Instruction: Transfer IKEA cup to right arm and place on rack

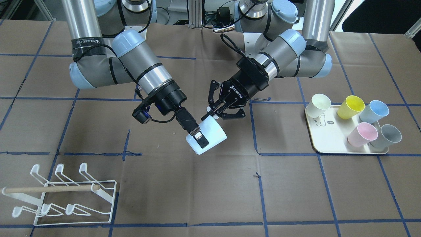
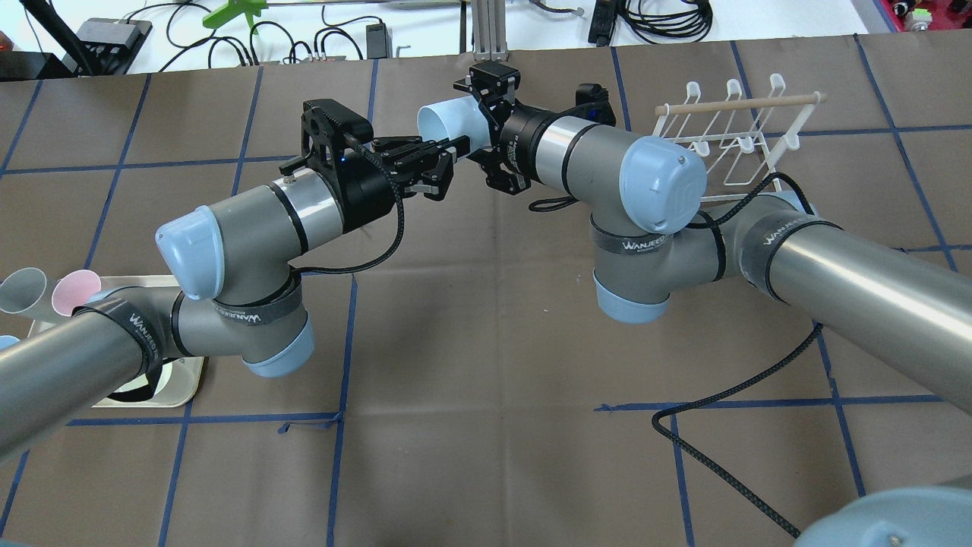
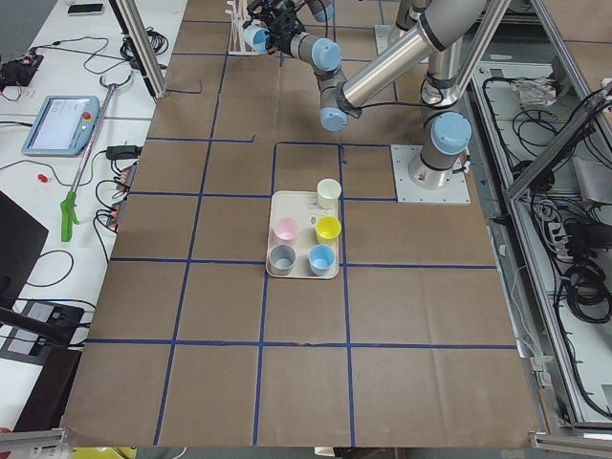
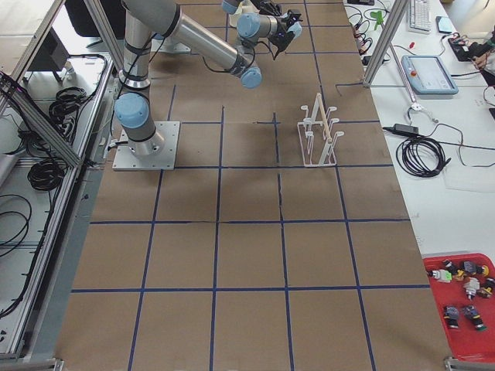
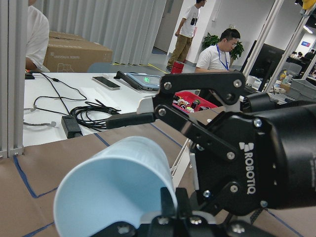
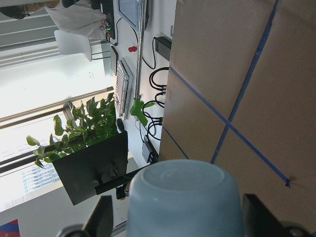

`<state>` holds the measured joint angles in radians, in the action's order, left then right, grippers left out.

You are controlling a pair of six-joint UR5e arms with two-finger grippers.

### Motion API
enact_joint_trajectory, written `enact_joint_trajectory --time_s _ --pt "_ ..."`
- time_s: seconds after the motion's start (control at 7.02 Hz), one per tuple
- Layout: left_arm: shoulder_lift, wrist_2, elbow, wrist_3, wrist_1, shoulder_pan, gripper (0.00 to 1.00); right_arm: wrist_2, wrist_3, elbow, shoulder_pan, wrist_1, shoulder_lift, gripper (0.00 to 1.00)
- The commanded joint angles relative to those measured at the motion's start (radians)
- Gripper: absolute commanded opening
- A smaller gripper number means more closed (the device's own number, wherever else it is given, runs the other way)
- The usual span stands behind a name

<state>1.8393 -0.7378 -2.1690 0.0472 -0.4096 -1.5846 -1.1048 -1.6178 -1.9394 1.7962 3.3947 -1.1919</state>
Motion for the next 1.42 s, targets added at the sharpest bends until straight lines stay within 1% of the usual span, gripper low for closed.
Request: enact_joint_trajectory --time_s 0.0,0.14,0.28,0.43,0.57,0.71,1.0,1.14,1.28 --pt "0.002 0.000 0.000 0.000 0.000 0.000 0.07 0.003 -0.001 0.000 0.000 0.000 0.005 0.46" --pt "0.002 0.000 0.000 -0.001 0.000 0.000 0.08 0.009 -0.001 0.000 -0.001 0.000 0.002 0.37" --pt "0.002 0.000 0.002 -0.001 0.000 0.000 0.40 0.014 -0.001 0.002 -0.001 0.000 0.002 0.32" --pt "-0.006 0.000 0.002 -0.003 0.002 0.000 0.74 0.016 -0.001 0.002 -0.001 0.000 0.002 0.31" --pt "-0.008 0.000 0.002 -0.018 0.006 0.000 0.88 0.016 -0.001 0.002 -0.001 0.000 0.000 0.31" --pt "-0.011 0.000 0.002 -0.024 0.008 0.000 0.93 0.016 -0.001 0.002 -0.003 0.000 0.000 0.31" --pt "-0.035 0.003 -0.005 -0.024 0.026 0.008 0.96 0.016 0.010 0.004 -0.014 0.002 0.002 0.31" --pt "-0.040 0.003 -0.008 -0.024 0.026 0.024 0.97 0.013 0.021 0.014 -0.029 0.009 0.006 0.31" --pt "-0.066 0.011 -0.014 -0.024 0.038 0.076 0.98 0.006 0.077 0.031 -0.061 0.009 0.008 0.31"
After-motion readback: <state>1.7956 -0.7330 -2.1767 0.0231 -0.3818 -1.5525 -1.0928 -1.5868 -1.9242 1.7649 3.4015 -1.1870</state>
